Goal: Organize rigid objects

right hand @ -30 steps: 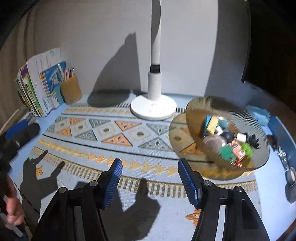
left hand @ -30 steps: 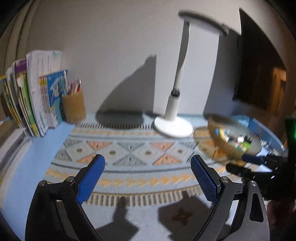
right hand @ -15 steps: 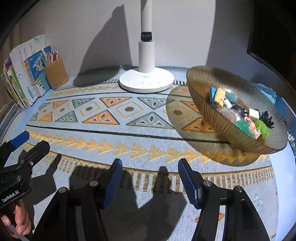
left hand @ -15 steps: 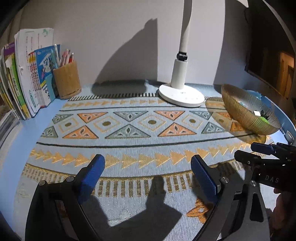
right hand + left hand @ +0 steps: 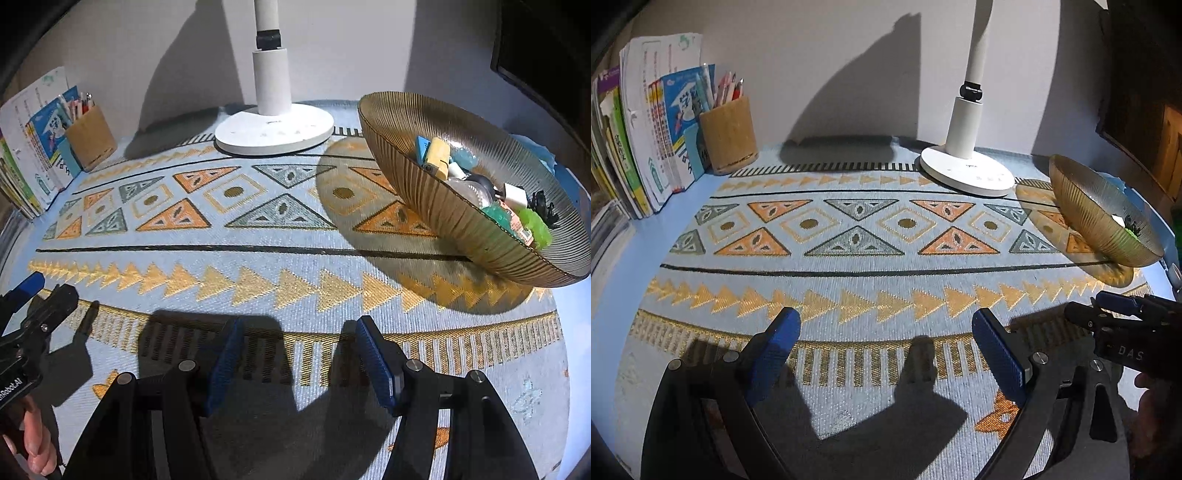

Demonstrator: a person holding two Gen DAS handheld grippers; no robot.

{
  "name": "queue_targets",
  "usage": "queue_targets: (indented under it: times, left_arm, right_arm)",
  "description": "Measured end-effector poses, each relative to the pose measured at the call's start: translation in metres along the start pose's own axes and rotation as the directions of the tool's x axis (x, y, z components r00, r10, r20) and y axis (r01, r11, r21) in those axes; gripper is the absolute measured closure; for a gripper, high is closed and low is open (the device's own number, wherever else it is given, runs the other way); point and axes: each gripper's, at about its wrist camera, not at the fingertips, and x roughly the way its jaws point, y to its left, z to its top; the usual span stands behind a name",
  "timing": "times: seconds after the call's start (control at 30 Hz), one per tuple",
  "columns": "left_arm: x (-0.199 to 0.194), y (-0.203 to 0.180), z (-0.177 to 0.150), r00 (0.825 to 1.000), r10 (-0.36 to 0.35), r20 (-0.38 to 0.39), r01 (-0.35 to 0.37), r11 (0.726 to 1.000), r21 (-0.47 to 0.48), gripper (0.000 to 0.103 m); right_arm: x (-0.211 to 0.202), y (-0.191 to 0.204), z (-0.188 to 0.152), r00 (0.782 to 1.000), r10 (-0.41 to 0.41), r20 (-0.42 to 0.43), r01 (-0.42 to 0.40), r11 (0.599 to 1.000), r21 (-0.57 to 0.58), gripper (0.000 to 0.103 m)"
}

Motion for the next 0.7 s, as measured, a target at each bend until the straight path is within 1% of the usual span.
queue_targets:
  times: [0.13,0.23,0.37,0.47,0.7]
  left_arm:
    - [0.003,0.002,0.0,1.0,-0.004,-0.016,0.004,1.0,-0.01,0.009]
    - [0.011,0.005,0.001,0.997,-0.018,-0.069,0.016,0.999,-0.03,0.009]
    - [0.013,0.009,0.0,0.997,-0.03,-0.076,0.026,0.998,-0.052,0.009]
    - [0.015,0.009,0.0,0.996,-0.032,-0.089,0.027,0.998,-0.058,0.009]
    - [0.019,0.015,0.001,0.994,-0.036,-0.106,0.027,0.996,-0.086,0.009]
  right_arm:
    - [0.001,-0.002,0.0,1.0,-0.01,0.008,0.01,1.0,0.0,0.041]
    - [0.002,0.0,-0.001,1.0,-0.019,0.014,0.019,1.0,-0.008,0.038]
    - [0.002,-0.001,-0.001,1.0,-0.018,0.017,0.018,1.0,-0.001,0.035]
    - [0.003,-0.003,-0.001,1.0,-0.011,0.012,0.011,1.0,0.002,0.027]
    - [0.004,-0.001,-0.001,1.0,-0.011,0.012,0.011,1.0,0.003,0.026]
